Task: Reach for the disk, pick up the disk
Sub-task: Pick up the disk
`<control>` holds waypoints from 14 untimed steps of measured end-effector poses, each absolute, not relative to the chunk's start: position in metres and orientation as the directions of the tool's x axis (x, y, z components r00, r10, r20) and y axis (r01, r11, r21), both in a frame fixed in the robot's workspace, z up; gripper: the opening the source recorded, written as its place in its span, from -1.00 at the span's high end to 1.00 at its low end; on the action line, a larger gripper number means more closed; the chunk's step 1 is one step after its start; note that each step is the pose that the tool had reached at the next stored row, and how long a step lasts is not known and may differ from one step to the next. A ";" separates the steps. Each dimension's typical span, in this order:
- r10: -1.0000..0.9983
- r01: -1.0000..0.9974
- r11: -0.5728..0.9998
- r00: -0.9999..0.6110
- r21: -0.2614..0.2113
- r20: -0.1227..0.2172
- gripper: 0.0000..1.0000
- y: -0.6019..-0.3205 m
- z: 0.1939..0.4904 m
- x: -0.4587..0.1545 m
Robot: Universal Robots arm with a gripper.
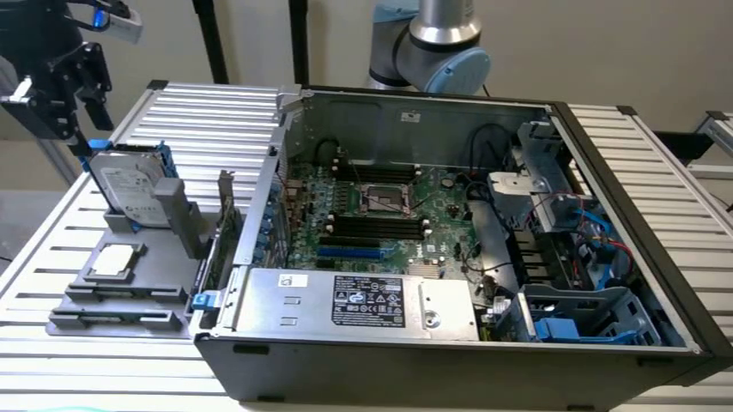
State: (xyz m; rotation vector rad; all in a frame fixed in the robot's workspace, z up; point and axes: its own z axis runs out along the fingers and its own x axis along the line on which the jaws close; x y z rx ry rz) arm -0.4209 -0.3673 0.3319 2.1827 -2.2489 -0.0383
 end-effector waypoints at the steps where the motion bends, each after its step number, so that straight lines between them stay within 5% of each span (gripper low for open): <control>1: -1.000 -0.999 0.028 -0.028 0.023 -0.012 -0.19 -0.367 0.330 -0.421; 14: -1.000 -1.000 0.017 -0.017 0.022 -0.012 -0.19 -0.367 0.306 -0.421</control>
